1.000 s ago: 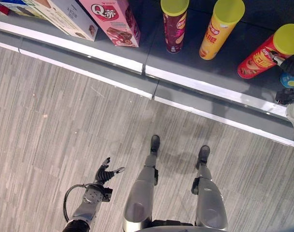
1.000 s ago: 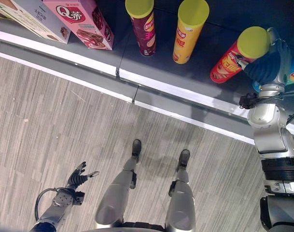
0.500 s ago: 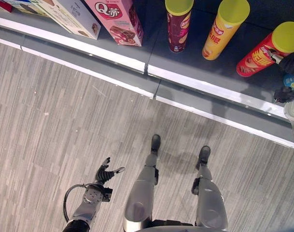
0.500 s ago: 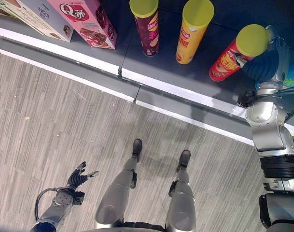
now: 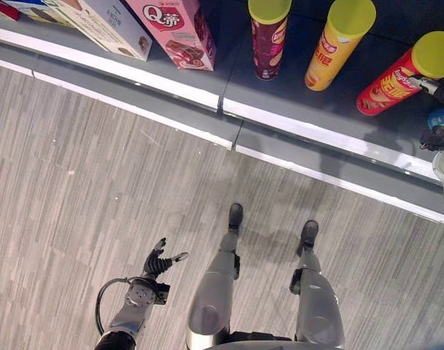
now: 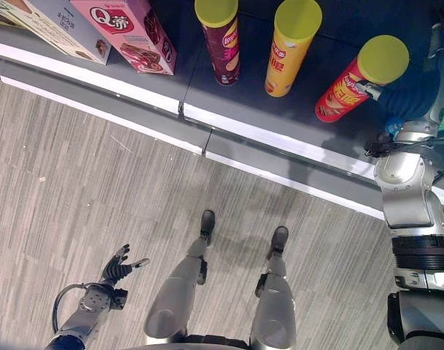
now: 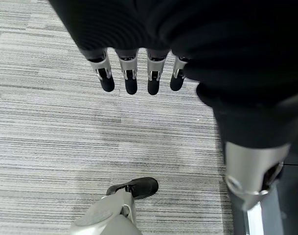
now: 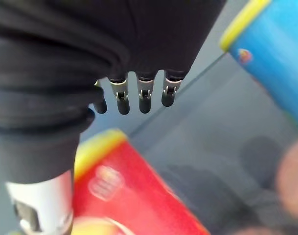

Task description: Put the goods on the table back onto the shelves and tidy them up.

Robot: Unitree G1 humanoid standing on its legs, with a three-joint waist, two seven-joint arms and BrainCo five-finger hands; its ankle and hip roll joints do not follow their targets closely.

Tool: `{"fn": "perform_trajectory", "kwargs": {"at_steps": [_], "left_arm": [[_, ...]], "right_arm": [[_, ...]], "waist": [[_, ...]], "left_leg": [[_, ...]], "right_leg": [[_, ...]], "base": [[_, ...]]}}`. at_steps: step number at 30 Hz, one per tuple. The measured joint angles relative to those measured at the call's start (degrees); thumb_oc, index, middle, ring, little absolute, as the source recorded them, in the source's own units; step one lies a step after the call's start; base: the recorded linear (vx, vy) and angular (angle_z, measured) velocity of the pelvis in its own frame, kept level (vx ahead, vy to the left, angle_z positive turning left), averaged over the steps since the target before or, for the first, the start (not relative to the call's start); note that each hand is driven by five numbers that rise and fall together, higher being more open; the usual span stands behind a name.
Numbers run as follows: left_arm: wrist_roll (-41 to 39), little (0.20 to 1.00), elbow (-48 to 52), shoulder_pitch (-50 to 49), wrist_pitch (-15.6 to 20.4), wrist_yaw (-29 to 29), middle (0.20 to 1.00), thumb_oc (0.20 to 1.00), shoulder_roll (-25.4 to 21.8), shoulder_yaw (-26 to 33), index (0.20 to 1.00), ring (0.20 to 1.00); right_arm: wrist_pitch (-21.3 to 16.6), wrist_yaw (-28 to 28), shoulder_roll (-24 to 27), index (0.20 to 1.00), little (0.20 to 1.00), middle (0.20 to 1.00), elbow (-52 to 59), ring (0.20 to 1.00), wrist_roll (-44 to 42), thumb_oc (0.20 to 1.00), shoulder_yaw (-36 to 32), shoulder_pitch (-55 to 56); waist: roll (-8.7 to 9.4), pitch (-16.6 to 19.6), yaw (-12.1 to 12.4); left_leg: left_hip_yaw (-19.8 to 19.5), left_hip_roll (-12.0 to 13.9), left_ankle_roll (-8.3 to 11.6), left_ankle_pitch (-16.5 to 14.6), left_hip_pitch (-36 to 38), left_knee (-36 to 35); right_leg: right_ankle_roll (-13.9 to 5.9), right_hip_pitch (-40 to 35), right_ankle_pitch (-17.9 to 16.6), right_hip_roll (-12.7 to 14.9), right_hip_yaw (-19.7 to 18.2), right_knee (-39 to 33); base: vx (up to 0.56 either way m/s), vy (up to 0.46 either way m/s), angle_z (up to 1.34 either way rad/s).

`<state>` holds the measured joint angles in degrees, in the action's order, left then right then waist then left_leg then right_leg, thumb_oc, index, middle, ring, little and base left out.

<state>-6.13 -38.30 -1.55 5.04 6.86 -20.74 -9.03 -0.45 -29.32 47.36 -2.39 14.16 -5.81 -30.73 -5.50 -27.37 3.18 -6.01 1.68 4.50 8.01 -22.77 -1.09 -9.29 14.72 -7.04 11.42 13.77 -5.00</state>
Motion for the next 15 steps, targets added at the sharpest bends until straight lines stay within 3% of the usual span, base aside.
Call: {"fn": "perform_trajectory", "kwargs": {"at_steps": [5, 8, 12, 15], "left_arm": [[0.0, 1.000, -0.4, 0.2, -0.3, 0.0, 1.000, 1.000, 0.1, 0.2, 1.000, 1.000], [0.1, 1.000, -1.3, 0.2, -0.6, 0.1, 1.000, 1.000, 0.2, 0.6, 1.000, 1.000], [0.5, 1.000, -5.8, -0.1, -1.8, 0.0, 1.000, 1.000, 0.5, 3.6, 1.000, 1.000], [0.6, 1.000, -7.7, -0.3, -2.3, -0.1, 1.000, 1.000, 0.6, 5.4, 1.000, 1.000]], "right_arm": [[-0.2, -1.1, -0.2, 1.000, 1.000, 1.000, 7.2, 1.000, 3.8, 1.000, -3.3, 1.8], [-1.2, -1.0, -1.2, 1.000, 1.000, 1.000, 12.1, 1.000, 4.9, 1.000, -6.2, 7.0], [-3.8, 2.3, -7.2, 1.000, 1.000, 1.000, 14.3, 1.000, 3.6, 1.000, -8.7, 17.1], [-5.7, 5.5, -11.2, 1.000, 1.000, 1.000, 14.8, 1.000, 0.7, 1.000, -11.9, 24.1]], "waist": [[0.48, 1.2, -0.2], [1.98, 2.2, -1.0], [7.35, 6.6, -3.4], [9.83, 9.6, -4.9]], "left_leg": [[0.0, 0.0, 0.00, 0.0, 0.8, 0.0], [0.3, 0.2, 0.02, 0.0, 2.1, -0.3], [2.1, 0.7, 0.59, -0.5, 4.3, -1.1], [3.4, 1.0, 0.90, -1.1, 6.4, -1.7]], "right_leg": [[0.00, -0.9, 0.0, 0.0, 0.0, 0.0], [0.00, -1.8, 0.0, -0.1, -0.2, 0.0], [0.06, -2.7, 0.2, -0.3, -1.8, 0.0], [0.01, -3.7, 0.2, -0.3, -2.9, -0.1]], "base": [[0.04, 0.001, 0.00], [0.08, 0.003, -0.05], [0.08, 0.019, -0.18], [0.09, 0.054, -0.21]]}}
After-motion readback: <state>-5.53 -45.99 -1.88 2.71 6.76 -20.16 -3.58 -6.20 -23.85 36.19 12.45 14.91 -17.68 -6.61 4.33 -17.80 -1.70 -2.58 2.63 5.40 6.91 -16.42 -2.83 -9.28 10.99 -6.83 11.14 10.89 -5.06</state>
